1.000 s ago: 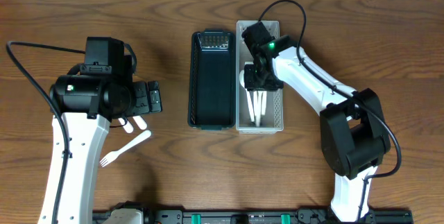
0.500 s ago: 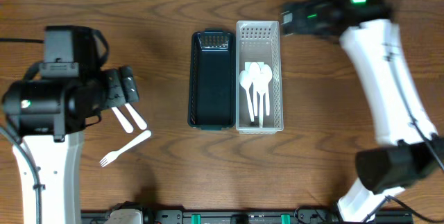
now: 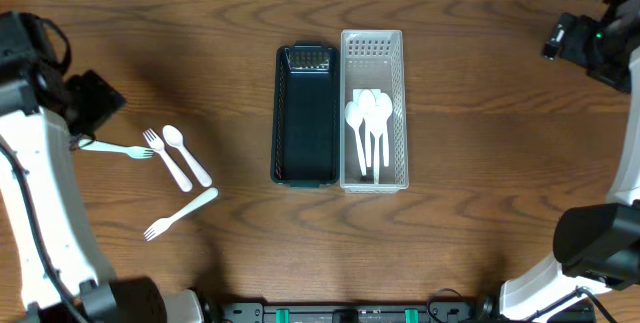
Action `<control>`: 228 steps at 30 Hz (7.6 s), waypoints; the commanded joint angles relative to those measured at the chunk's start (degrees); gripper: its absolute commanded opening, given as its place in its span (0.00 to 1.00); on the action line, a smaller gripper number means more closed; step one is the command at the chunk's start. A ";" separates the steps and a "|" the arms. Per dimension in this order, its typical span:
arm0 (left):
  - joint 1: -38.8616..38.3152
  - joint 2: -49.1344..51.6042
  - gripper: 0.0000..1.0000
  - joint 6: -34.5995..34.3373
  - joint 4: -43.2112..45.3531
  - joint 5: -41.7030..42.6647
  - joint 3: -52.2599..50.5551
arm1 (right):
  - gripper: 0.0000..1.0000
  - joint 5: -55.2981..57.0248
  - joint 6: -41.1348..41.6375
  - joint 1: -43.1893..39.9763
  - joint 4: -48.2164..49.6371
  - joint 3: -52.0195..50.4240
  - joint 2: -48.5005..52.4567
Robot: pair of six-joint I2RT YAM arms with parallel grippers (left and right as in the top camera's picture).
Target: Pack container
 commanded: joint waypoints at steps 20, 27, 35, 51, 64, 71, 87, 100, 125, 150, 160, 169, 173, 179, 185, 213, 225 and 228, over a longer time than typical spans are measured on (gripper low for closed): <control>4.37 26.75 0.98 -24.33 19.30 -1.40 -10.47 | 0.99 -0.11 -0.72 -0.48 -5.20 -0.68 0.26; 4.39 26.75 0.98 -17.73 30.05 0.20 -17.73 | 0.99 -0.11 -0.02 -0.48 -5.22 -0.68 0.26; 4.39 26.77 0.99 -15.96 34.58 4.70 -19.56 | 0.99 -0.11 0.13 -0.48 -5.75 -0.68 0.26; 6.36 26.77 0.92 -18.56 35.19 5.46 -22.69 | 0.99 -0.11 0.13 -0.48 -7.89 -0.68 0.26; 6.36 26.77 0.89 -18.95 36.79 3.56 -26.25 | 0.99 -0.09 0.11 -0.48 -9.05 -0.68 0.26; 6.36 26.77 0.67 -18.05 38.23 3.61 -26.25 | 0.99 -0.07 0.09 -0.48 -9.60 -0.68 0.26; 6.36 26.75 0.13 -18.05 39.08 4.04 -26.25 | 0.99 -0.07 0.09 -0.48 -9.97 -0.68 0.26; 3.65 16.20 0.06 -6.82 29.20 5.77 -19.71 | 0.99 -0.07 0.04 -0.48 -9.46 -0.68 0.26; -51.39 10.05 0.06 15.17 12.72 6.21 -1.55 | 0.99 -0.07 -6.03 -0.50 -8.33 -0.68 0.26; -51.30 20.35 0.62 19.34 4.11 -2.69 5.44 | 0.99 -0.09 -6.99 -0.50 -8.26 -0.68 0.26; -38.27 0.81 0.70 13.53 -1.01 -9.55 10.40 | 0.99 -0.09 -7.02 -0.50 -8.33 -0.68 0.26; -13.49 1.90 0.70 11.69 -1.81 6.01 3.91 | 0.99 -0.09 -7.02 -0.50 -8.35 -0.68 0.26; -9.16 5.11 0.70 11.61 2.67 7.28 -3.52 | 0.98 -0.09 -7.02 -0.50 -8.24 -0.68 0.26; -6.62 10.14 0.70 11.63 11.41 7.28 -13.68 | 0.99 -0.09 -7.89 -0.50 -8.20 -0.68 0.26; -5.90 13.57 0.70 12.09 16.81 9.88 -21.03 | 0.99 -0.07 -7.89 -0.57 -8.15 -0.68 0.26; -2.43 17.38 0.70 10.97 31.82 9.68 -31.89 | 0.99 -0.07 -8.07 -0.59 -9.27 -0.68 0.26; -2.43 24.09 0.70 10.75 33.92 9.66 -31.89 | 0.99 -0.07 -8.09 -0.59 -10.10 -0.68 0.26; -2.43 24.06 0.56 10.78 33.97 9.66 -31.87 | 0.99 -0.07 -8.09 -0.59 -10.10 -0.68 0.26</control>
